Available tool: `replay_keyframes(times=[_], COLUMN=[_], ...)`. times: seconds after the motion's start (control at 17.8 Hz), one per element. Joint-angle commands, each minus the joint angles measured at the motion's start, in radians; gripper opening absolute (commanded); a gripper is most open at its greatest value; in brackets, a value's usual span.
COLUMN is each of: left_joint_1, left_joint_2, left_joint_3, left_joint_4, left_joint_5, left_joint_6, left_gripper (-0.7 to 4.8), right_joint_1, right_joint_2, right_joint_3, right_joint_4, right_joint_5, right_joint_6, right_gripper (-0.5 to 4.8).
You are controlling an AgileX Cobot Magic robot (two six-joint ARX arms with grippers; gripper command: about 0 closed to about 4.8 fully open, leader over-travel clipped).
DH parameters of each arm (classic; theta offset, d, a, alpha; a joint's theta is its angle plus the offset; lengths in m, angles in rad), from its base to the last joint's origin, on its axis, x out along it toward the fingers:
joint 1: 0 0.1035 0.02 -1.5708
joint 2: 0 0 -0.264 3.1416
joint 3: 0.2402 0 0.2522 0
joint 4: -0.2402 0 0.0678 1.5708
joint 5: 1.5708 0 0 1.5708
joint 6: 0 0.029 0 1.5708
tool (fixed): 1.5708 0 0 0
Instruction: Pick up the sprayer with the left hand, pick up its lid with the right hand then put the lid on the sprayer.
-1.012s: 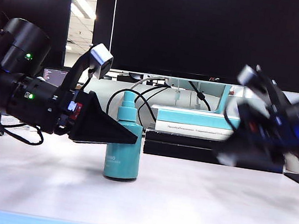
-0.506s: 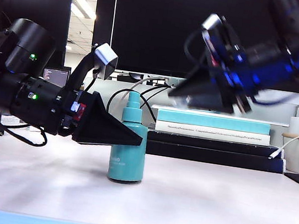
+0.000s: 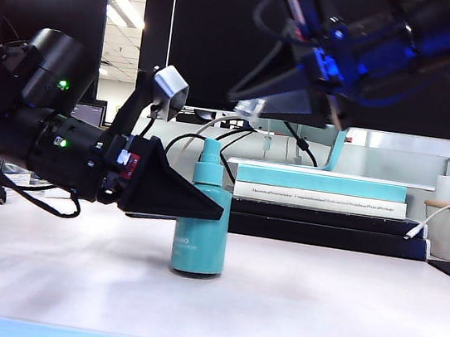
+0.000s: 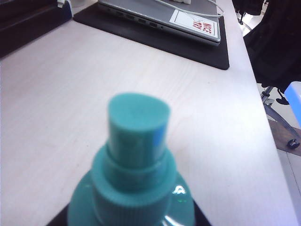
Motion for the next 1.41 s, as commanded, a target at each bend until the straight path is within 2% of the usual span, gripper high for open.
replay_keyframes(times=[0.06, 0.28, 0.67, 0.79, 1.41], left_joint_1=[-0.010, -0.016, -0.022, -0.022, -0.022], left_joint_2=[0.002, 0.002, 0.002, 0.002, 0.002], left_joint_3=[0.009, 0.010, 0.010, 0.010, 0.010], left_joint_4=[-0.020, -0.025, -0.025, -0.025, -0.024], left_joint_5=[-0.009, 0.006, 0.049, 0.088, 0.096], left_joint_6=[0.001, 0.000, 0.001, 0.012, 0.019], left_gripper=[2.05, 2.06, 2.06, 2.06, 2.06], right_joint_1=[0.037, 0.083, 0.084, 0.084, 0.089], right_joint_2=[-0.002, -0.001, -0.001, -0.001, 0.051], right_joint_3=[0.006, 0.006, 0.006, 0.006, 0.007], right_joint_4=[-0.017, -0.039, -0.057, -0.057, -0.084], right_joint_5=[0.035, 0.076, 0.096, 0.096, 0.095], right_joint_6=[-0.024, -0.069, -0.098, -0.116, -0.138], right_gripper=[0.95, 0.95, 0.95, 0.95, 0.95])
